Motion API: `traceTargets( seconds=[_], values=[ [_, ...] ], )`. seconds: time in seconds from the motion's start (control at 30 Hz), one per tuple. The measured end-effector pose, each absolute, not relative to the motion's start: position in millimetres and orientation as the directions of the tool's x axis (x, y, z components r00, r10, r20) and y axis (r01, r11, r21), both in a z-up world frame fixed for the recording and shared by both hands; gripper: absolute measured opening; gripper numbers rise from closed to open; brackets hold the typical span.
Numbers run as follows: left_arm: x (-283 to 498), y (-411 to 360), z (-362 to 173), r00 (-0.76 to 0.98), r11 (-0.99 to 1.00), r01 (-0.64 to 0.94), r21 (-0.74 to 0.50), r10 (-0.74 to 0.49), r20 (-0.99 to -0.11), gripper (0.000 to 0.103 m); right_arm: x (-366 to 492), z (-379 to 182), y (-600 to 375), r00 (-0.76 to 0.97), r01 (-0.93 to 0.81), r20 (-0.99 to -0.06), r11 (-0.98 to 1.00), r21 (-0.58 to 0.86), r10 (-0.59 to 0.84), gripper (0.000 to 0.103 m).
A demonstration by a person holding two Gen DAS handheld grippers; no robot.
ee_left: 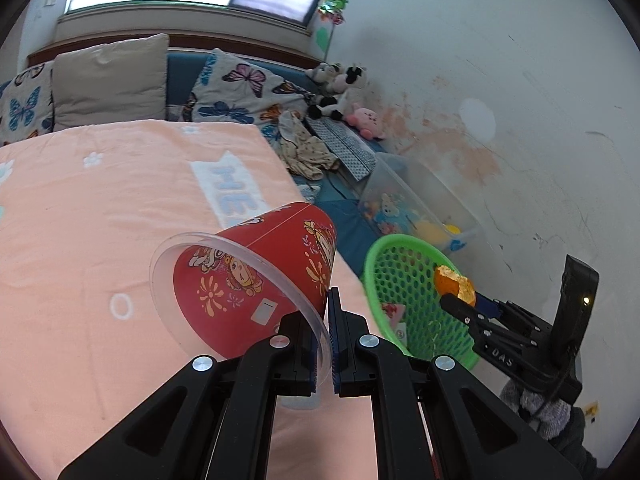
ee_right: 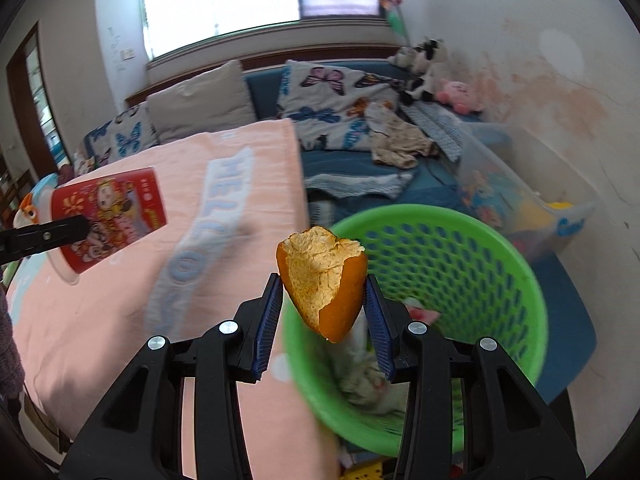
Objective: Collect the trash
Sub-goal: 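Carry the red cup and orange peel to the green basket and release them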
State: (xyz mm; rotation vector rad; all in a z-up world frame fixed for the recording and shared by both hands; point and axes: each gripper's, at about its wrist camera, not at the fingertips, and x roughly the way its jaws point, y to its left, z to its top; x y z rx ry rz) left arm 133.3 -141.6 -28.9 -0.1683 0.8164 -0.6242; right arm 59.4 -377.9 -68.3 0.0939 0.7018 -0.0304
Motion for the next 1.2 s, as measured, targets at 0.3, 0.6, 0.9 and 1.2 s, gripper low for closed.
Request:
traceTargets(
  seconds=[0.3, 0.6, 0.9, 1.2],
  values=[
    [123.6, -170.0, -19.9, 0.496, 0.785, 0.508, -0.354, -0.603, -0.625, 0.005, 46.8, -68.7, -428.8, 0.758, 0.172, -0.646, 0.983, 0.067, -0.089, 0.043],
    [116.6, -200.5, -15.6, 0.470, 0.761, 0.553, -0.340, -0.622, -0.627, 0.005, 34.5, -70.1, -467.0, 0.756, 0.257, -0.638, 0.963, 0.081, -0.147, 0.064],
    [112.7, -243.5, -21.8, 0.419, 0.729, 0.603, -0.324, -0.635, -0.649, 0.005, 9.0, -62.4, -479.4, 0.773, 0.278, -0.613, 0.955, 0.101, -0.161, 0.069],
    [115.9, -285.9, -38.6, 0.368, 0.715, 0.629, -0.306, -0.621, -0.692, 0.005, -10.7, -59.1, -488.3, 0.784, 0.288, -0.599, 0.950, 0.120, -0.162, 0.076]
  ],
)
